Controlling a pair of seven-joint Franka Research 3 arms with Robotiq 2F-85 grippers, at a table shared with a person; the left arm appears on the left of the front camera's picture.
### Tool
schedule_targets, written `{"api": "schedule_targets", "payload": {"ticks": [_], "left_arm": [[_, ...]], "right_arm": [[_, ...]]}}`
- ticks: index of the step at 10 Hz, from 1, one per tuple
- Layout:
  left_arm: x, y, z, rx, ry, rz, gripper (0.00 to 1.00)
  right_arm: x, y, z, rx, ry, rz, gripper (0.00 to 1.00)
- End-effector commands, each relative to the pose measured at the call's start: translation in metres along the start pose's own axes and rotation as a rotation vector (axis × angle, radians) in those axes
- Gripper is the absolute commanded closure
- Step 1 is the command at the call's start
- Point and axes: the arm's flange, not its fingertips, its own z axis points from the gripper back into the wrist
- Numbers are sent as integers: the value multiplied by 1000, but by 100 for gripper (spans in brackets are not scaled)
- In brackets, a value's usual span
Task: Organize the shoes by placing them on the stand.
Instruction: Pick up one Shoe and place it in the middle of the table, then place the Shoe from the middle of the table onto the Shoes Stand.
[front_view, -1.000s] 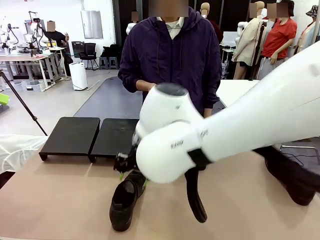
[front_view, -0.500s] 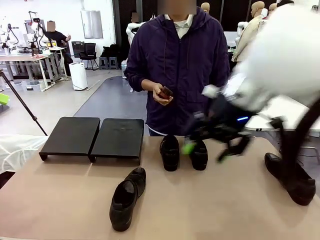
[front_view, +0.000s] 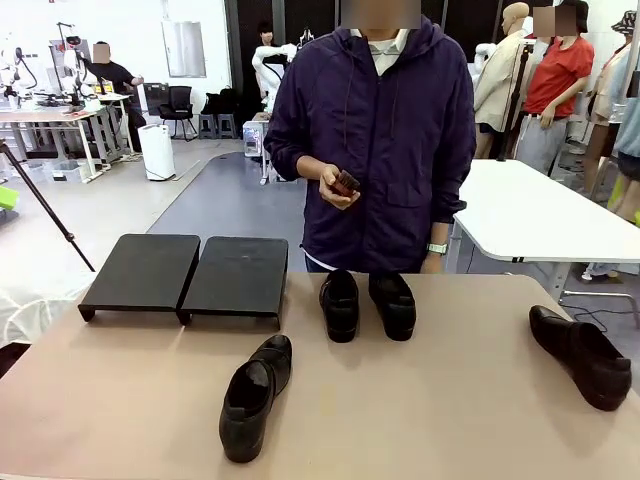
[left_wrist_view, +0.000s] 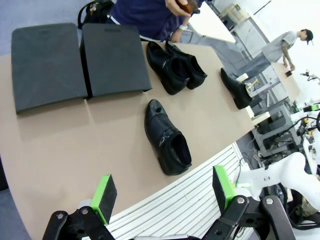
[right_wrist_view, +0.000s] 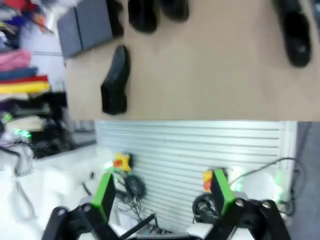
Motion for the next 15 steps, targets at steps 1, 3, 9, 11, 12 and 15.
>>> {"api": "schedule_targets", "payload": {"ticks": [1, 3, 9, 11, 12, 15], "left_arm": [[0, 0, -1, -18, -6, -10, 0], [0, 0, -1, -18, -6, -10, 0], [0, 0, -1, -18, -6, -10, 0], [0, 0, -1, -18, -6, -10, 0], [0, 0, -1, -18, -6, -10, 0], [4, -56, -63, 47, 190, -27, 0]], "right_arm": [[-3, -25, -6, 36, -91, 41, 0], [-3, -22, 15, 22, -53, -2, 0], [-3, -22, 15, 22, -53, -2, 0], [-3, -22, 15, 22, -53, -2, 0], [-3, -22, 15, 22, -53, -2, 0], [-3, -22, 15, 22, -53, -2, 0]]}}
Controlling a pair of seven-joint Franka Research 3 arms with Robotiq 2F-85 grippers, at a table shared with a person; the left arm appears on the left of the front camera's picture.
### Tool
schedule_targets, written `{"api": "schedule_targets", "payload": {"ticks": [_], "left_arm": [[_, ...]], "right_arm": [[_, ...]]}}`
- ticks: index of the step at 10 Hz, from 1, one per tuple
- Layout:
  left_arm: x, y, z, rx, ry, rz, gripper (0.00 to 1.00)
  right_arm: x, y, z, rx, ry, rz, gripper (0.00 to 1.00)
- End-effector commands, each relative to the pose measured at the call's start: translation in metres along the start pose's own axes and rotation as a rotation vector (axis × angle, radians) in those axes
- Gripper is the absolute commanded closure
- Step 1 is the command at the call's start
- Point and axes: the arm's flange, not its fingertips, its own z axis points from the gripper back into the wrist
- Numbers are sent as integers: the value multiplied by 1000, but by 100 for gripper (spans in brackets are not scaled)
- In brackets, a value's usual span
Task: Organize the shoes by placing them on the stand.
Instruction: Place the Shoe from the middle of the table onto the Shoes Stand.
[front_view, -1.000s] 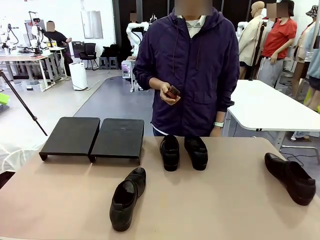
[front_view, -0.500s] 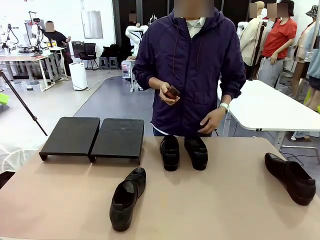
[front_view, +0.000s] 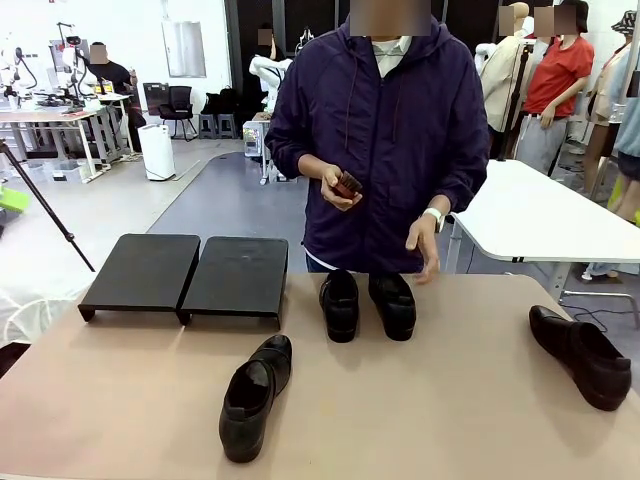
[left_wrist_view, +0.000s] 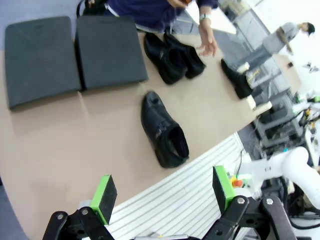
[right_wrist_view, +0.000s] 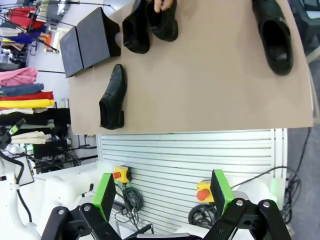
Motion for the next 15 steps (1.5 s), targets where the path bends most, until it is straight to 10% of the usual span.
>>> {"api": "schedule_targets", "payload": {"ticks": [1, 7, 15], "left_arm": [[5, -60, -74, 40, 208, -42, 0], [-71, -146, -277, 266, 488, -250, 0], [-65, -168, -337, 398, 442, -227, 0]], "right_arm": [[2, 3, 3, 19, 3, 6, 0], [2, 3, 3, 19, 3, 6, 0], [2, 3, 3, 19, 3, 6, 0]]}}
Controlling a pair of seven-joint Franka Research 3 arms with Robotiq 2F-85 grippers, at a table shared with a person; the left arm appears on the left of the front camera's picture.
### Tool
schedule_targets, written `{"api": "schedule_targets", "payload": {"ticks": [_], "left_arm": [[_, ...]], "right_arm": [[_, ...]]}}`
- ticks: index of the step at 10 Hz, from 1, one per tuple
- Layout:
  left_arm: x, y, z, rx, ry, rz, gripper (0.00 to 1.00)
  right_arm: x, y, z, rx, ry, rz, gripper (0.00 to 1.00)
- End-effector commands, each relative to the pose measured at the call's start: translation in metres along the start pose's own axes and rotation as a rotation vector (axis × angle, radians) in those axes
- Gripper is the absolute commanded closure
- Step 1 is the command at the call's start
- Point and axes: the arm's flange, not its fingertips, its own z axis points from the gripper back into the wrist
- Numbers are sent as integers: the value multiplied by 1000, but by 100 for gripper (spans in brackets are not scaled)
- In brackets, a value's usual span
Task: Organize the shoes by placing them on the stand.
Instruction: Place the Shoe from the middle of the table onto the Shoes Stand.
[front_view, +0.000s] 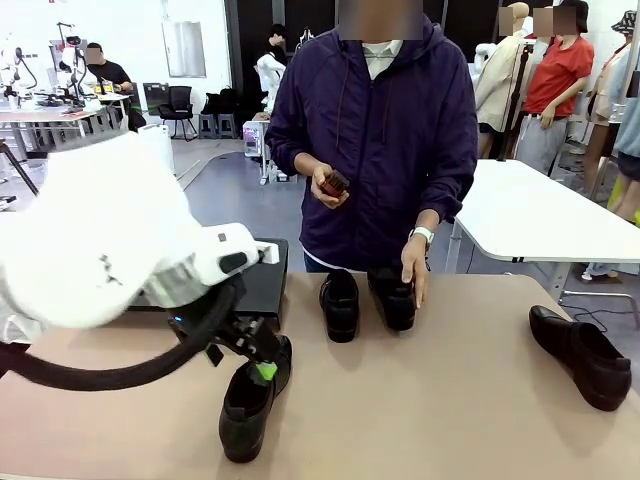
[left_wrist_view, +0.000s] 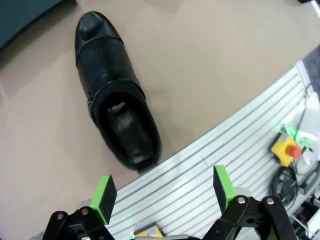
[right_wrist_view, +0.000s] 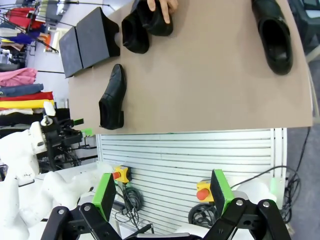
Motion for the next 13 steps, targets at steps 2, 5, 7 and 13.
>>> {"api": "schedule_targets", "payload": {"ticks": [2, 5, 7, 13], "left_arm": [[30, -12, -46, 83, 53, 7, 0], [35, 0, -83, 92, 64, 23, 0], [33, 2, -103, 63, 118, 30, 0], [37, 0, -136, 79, 164, 17, 100]], "right_arm": [[1, 3, 3, 22, 2, 9, 0], [1, 3, 3, 22, 2, 9, 0], [1, 3, 3, 22, 2, 9, 0], [1, 3, 3, 22, 2, 9, 0]]}}
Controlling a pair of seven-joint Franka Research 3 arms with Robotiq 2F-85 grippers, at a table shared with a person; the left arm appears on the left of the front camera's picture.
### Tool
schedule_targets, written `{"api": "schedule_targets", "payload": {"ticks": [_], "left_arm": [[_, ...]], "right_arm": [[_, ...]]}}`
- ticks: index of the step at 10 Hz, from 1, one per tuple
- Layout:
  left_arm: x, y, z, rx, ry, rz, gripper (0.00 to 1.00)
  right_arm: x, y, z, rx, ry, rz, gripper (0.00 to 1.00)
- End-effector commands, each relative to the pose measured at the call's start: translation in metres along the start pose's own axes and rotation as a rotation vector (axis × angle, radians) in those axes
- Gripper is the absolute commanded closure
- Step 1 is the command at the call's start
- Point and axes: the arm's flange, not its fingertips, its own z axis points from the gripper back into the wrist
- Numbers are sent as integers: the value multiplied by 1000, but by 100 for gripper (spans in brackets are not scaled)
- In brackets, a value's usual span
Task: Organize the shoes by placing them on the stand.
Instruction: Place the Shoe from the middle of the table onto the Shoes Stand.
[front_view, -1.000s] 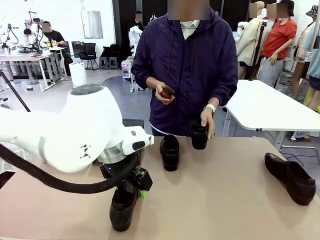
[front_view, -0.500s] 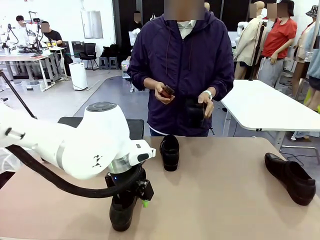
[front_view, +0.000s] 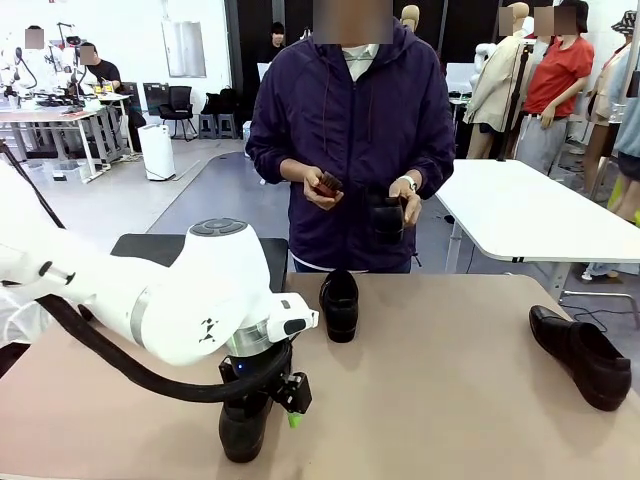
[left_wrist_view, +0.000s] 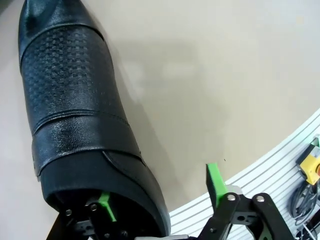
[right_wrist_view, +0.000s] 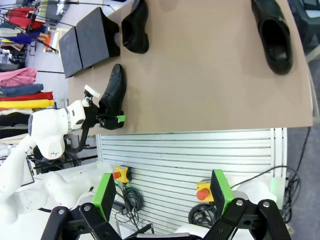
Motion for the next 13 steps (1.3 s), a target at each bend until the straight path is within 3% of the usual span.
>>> {"api": "schedule_targets", "payload": {"ticks": [1, 9, 11, 13], "left_arm": [[8, -2, -1, 35, -4, 14, 100], [8, 4, -2, 79, 1, 51, 100], [-1, 5, 21, 95, -32, 72, 100], [-33, 0, 85, -36, -26, -7, 100]], "right_arm": [[1, 3, 3, 22, 2, 9, 0], [1, 3, 3, 22, 2, 9, 0], [1, 3, 3, 22, 2, 9, 0], [1, 3, 3, 22, 2, 9, 0]]}}
